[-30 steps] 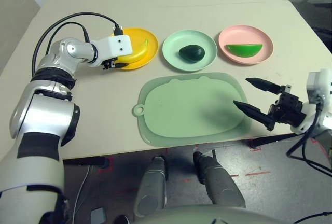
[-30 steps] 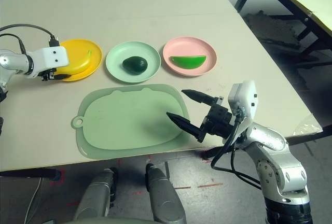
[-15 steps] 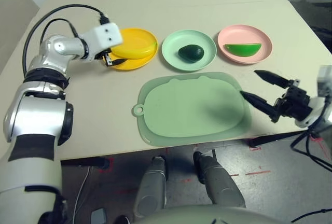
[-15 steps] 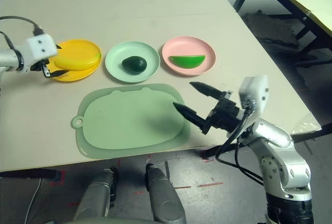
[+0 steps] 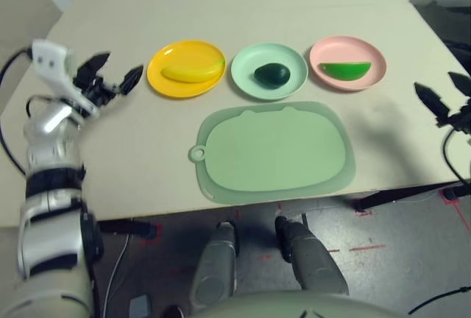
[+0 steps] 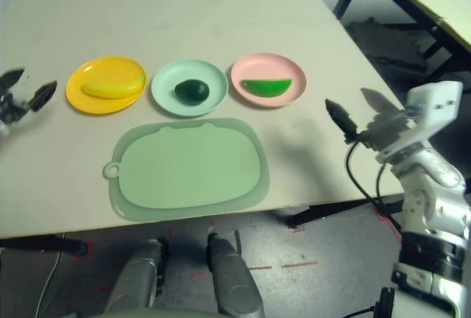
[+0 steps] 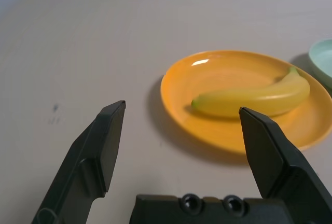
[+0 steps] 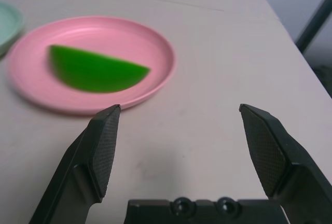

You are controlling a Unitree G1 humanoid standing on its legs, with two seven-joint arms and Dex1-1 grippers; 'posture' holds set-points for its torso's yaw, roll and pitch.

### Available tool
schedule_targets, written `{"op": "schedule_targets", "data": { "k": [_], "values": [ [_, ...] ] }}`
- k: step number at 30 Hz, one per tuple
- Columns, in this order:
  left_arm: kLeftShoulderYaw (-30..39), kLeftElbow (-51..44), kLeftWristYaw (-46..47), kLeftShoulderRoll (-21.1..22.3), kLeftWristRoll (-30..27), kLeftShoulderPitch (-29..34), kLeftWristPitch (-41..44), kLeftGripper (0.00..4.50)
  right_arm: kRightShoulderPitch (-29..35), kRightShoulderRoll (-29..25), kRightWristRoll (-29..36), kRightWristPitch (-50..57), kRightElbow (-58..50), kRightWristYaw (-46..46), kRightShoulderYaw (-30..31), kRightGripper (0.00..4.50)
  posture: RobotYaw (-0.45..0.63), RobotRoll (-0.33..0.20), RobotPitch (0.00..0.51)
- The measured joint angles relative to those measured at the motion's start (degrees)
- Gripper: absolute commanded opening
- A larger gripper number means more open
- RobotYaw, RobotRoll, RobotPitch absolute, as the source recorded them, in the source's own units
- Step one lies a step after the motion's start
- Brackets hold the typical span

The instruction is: Place the fruits into color-matched plates.

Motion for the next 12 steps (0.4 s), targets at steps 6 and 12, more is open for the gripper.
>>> {"op": "schedule_targets", "data": {
  "k": [6, 12],
  "values": [
    [1.07, -7.33, 4.01, -0.91, -1.3, 4.05, 4.12, 4.46, -7.34, 0.04, -2.75, -9.7, 19.35, -4.31, -0.19, 4.5, 0.18, 0.0, 0.239],
    [-1.34, -6.49, 3.59, -1.43, -0.83, 0.66, 4.35, 4.46, -9.29, -2.26, -3.49, -14.9, 29.34, -8.15, -0.74, 4.5, 0.17, 0.0, 0.246]
  ]
}}
